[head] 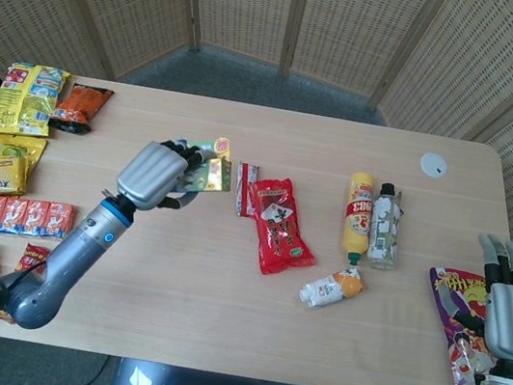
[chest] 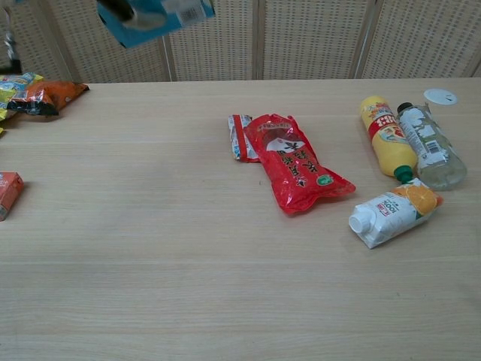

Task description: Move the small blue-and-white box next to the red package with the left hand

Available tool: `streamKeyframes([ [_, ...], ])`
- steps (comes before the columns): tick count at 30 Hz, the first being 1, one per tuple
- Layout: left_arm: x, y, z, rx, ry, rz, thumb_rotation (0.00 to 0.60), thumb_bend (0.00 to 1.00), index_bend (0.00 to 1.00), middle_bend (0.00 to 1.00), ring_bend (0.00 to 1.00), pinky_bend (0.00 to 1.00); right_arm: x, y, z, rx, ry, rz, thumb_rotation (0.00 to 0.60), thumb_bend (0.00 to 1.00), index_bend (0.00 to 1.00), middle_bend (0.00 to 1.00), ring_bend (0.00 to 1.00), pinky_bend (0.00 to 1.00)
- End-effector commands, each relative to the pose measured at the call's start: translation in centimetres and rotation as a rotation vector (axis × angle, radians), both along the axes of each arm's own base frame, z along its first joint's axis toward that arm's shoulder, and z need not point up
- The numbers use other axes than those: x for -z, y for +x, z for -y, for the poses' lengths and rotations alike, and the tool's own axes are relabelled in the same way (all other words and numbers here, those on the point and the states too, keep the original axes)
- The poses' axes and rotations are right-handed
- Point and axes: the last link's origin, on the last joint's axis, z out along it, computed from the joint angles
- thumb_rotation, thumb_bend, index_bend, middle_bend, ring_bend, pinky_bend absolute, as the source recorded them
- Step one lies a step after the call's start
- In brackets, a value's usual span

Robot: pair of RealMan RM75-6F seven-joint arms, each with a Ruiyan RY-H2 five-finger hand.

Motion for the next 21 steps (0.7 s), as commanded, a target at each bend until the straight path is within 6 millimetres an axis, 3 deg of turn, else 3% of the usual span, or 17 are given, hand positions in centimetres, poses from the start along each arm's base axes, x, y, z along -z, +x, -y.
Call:
streamKeyframes([
  [1,-4.1,0.5,0.8,-0.012,0.082,0.036,0.600,0.54,0.67,0.51,0.58,0.63,0.1,0.0,0.2,-0.001,0.002,-0.005,0.129,0.33,0.00,0.08,0.00,0.00],
  [7,-6.8,-0.1,2.5,-0.027,0.125,0.038,0.600,0.54,0.67,0.52,0.58,0.63,0.6,-0.1,0.4,-0.011,0.021,-0.013,0.135,0.33,0.00,0.08,0.00,0.00],
  [21,-7.8,-1.0,4.9,-0.065,0.144,0.035,0.600,0.54,0.68,0.52,0.58,0.63,1.2,0.3,0.4,-0.053,0.042,-0.002,0.129,0.32,0.00,0.08,0.00,0.00],
])
